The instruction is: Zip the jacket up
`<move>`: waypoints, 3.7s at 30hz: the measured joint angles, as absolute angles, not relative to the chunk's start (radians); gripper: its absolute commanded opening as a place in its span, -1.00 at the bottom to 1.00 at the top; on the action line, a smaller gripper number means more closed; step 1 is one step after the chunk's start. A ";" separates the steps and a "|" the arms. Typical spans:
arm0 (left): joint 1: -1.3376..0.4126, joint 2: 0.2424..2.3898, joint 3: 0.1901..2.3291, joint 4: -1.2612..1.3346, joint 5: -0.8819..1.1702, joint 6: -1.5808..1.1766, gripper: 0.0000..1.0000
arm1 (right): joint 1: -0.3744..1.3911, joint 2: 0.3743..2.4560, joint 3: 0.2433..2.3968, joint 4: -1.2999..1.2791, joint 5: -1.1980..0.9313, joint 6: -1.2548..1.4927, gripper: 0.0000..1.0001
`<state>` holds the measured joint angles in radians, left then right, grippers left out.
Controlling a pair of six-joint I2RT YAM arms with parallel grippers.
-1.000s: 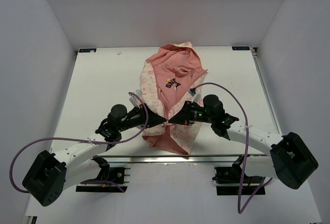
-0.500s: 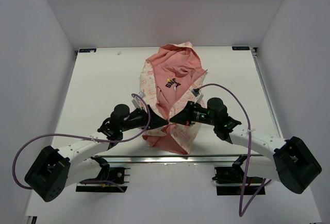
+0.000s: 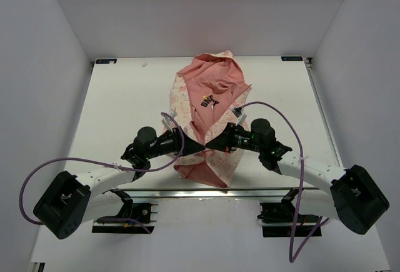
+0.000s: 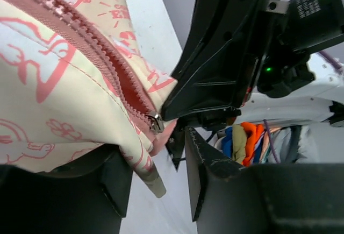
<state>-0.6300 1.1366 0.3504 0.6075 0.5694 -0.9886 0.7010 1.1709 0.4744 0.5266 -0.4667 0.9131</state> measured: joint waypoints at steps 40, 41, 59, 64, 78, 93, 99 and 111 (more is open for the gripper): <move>-0.609 1.214 0.459 0.335 0.709 -0.764 -1.00 | 0.706 1.239 0.490 0.527 -0.463 0.910 -1.00; -0.609 1.214 0.460 0.330 0.710 -0.761 -1.00 | 0.708 1.240 0.490 0.527 -0.459 0.911 -1.00; -0.613 1.165 0.469 0.287 0.706 -0.754 -1.00 | 0.725 1.183 0.457 0.551 -0.394 0.963 -1.00; -0.619 1.165 0.468 0.297 0.697 -0.757 -1.00 | 0.739 1.173 0.420 0.610 -0.323 1.016 -1.00; -0.718 1.181 0.471 0.286 0.572 -0.759 -1.00 | 0.762 1.170 0.377 0.678 -0.215 0.998 -1.00; -0.760 1.135 0.532 -0.127 0.637 -0.669 0.96 | 0.721 1.025 0.335 0.609 -0.205 0.924 -1.00; -0.693 1.107 0.534 -0.131 0.643 -0.673 0.96 | 0.721 1.004 0.312 0.602 -0.226 0.932 -1.00; -0.639 1.299 0.533 0.205 0.790 -0.784 0.67 | 0.721 1.013 0.312 0.601 -0.265 0.942 -1.00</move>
